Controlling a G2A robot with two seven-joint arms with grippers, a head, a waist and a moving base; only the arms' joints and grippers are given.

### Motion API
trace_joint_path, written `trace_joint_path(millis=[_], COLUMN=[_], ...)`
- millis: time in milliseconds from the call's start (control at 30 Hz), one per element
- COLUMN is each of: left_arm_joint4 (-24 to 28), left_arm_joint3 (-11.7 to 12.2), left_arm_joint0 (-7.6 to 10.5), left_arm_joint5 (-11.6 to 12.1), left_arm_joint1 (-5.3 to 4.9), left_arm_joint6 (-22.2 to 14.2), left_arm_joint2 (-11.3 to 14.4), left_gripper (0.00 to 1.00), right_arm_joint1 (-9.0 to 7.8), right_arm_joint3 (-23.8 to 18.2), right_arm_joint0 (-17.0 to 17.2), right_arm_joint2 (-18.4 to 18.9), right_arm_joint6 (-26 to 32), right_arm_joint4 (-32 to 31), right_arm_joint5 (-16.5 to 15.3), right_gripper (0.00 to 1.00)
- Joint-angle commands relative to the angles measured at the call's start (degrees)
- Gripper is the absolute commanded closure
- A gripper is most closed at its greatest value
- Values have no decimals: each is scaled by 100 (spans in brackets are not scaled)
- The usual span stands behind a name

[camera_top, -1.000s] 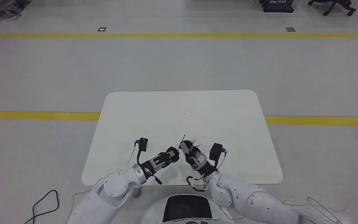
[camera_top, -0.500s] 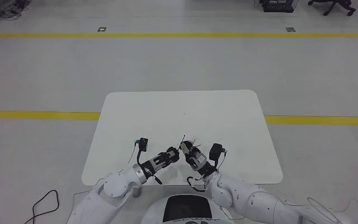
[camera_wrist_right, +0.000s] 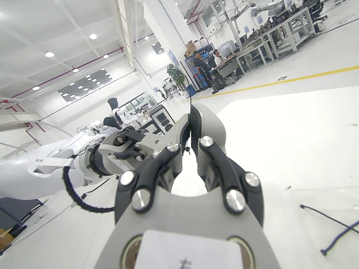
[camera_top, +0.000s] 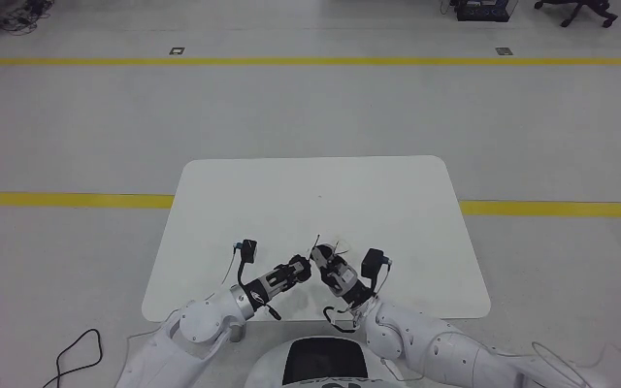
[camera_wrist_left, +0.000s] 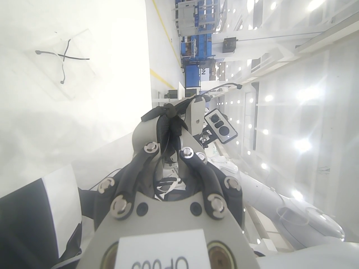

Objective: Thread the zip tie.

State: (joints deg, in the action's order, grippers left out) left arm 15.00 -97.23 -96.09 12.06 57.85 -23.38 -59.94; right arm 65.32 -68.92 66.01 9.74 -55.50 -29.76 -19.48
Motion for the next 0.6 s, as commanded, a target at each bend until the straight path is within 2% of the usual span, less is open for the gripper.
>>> trace_joint_path(millis=[0, 567], left_arm_joint4=[-4, 22], left_arm_joint3=[0, 16], left_arm_joint0=[-1, 3], left_arm_joint5=[-2, 3], left_arm_joint1=[-1, -6], left_arm_joint6=[0, 10], left_arm_joint2=[3, 15], left_gripper=[100, 100], right_arm_joint1=[2, 21], right_arm_joint3=[1, 105], right_arm_joint0=[2, -5], right_arm_joint2=[0, 0], right_arm_joint6=[16, 1], right_arm_joint4=[-14, 23], right_arm_joint5=[0, 0], right_gripper=[100, 100])
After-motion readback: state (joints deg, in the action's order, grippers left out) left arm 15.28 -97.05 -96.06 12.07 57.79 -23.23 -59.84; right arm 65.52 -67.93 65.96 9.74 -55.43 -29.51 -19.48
